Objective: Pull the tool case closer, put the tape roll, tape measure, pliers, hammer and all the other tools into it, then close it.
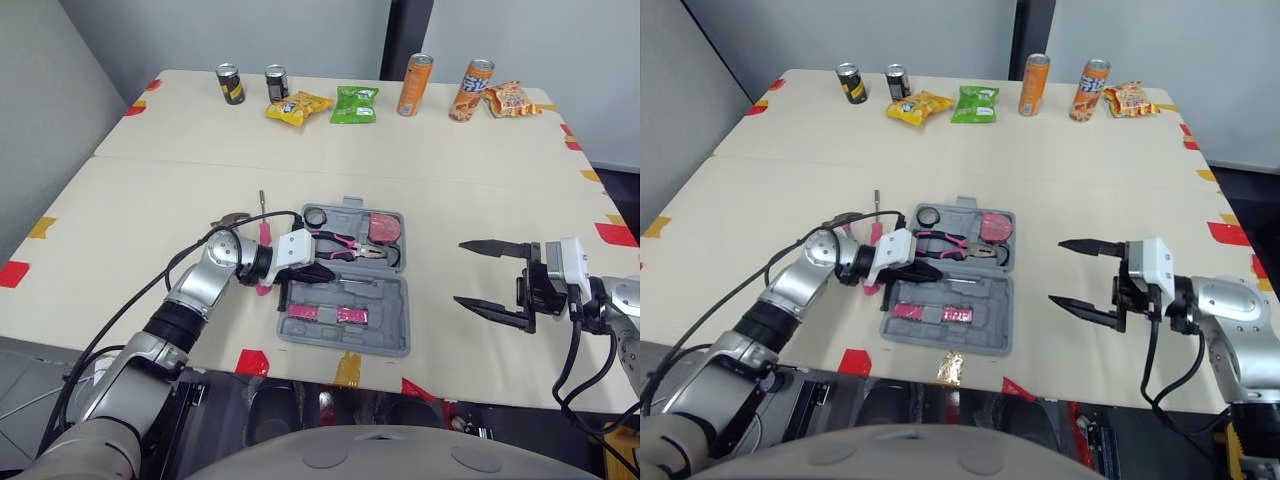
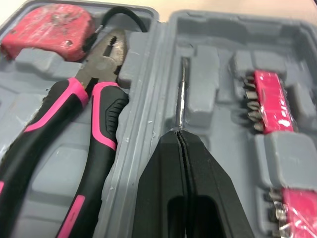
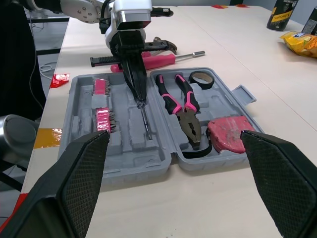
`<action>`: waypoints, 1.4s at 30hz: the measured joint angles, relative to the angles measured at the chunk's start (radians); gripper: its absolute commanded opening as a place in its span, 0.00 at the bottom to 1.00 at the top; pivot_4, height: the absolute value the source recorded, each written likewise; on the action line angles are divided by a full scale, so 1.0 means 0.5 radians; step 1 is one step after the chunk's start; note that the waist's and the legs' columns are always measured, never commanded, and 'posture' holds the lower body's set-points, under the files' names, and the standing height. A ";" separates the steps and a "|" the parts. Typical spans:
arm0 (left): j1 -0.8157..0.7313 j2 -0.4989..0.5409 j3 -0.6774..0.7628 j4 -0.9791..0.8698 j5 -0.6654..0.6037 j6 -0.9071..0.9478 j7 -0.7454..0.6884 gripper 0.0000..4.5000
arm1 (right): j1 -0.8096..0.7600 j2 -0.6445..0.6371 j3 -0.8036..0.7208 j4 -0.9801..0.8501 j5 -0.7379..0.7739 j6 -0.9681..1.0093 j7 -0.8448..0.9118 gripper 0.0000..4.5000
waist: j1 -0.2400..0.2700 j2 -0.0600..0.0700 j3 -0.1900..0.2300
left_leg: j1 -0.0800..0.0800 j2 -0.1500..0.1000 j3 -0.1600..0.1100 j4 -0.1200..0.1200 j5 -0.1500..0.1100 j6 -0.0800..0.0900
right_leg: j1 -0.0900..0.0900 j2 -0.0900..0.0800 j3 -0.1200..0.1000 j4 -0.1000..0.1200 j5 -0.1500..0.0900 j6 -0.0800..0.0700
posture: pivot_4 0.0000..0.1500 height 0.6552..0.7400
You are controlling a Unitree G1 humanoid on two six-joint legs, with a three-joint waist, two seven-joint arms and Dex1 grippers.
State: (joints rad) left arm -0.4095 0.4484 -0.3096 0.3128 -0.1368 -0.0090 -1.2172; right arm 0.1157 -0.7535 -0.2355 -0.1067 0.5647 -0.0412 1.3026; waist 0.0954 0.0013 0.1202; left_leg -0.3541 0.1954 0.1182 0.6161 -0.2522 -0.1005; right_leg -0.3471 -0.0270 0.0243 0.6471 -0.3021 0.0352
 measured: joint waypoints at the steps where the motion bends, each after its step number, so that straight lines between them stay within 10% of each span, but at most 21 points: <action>1: 0.016 -0.015 0.036 -0.012 -0.051 0.021 0.007 0.01 | 0.004 0.012 -0.003 0.009 0.004 0.004 -0.012 1.00 | 0.000 -0.001 0.000 | -0.001 0.000 -0.001 0.000 0.000 0.000 | -0.001 0.000 0.000 0.000 0.000 0.000 | 1.00 0.98; 9: 0.224 0.097 0.711 -0.514 -0.560 0.365 0.314 0.01 | 0.158 0.180 -0.107 0.242 0.007 -0.018 -0.157 1.00 | -0.016 0.000 0.000 | -0.009 0.000 -0.002 0.001 0.000 -0.001 | -0.006 0.001 -0.003 -0.004 0.000 0.000 | 1.00 0.98; 22: 1.133 0.206 1.651 -0.677 -0.781 0.412 0.733 0.99 | 0.303 0.287 -0.491 0.600 -0.001 -0.138 -0.417 1.00 | -0.051 -0.002 0.002 | -0.008 0.001 -0.007 -0.002 -0.002 0.005 | -0.002 0.000 -0.007 -0.017 0.000 0.000 | 1.00 0.98; 42: 1.446 -0.053 1.820 -0.584 -0.821 0.300 1.088 1.00 | 0.425 0.341 -0.642 0.488 0.014 -0.041 -0.605 1.00 | -0.113 -0.001 0.006 | 0.008 0.006 -0.004 -0.012 -0.007 0.025 | 0.014 -0.005 -0.006 -0.030 0.001 0.002 | 1.00 0.98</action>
State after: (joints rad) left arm 0.3137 0.4221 0.6004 0.0206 -0.5474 0.1410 -0.6730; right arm 0.3282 -0.5829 -0.5566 0.1372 0.5715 -0.0614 1.0000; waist 0.0391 0.0008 0.1230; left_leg -0.3501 0.1984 0.1162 0.6101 -0.2559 -0.0878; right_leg -0.3399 -0.0294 0.0213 0.6321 -0.3015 0.0363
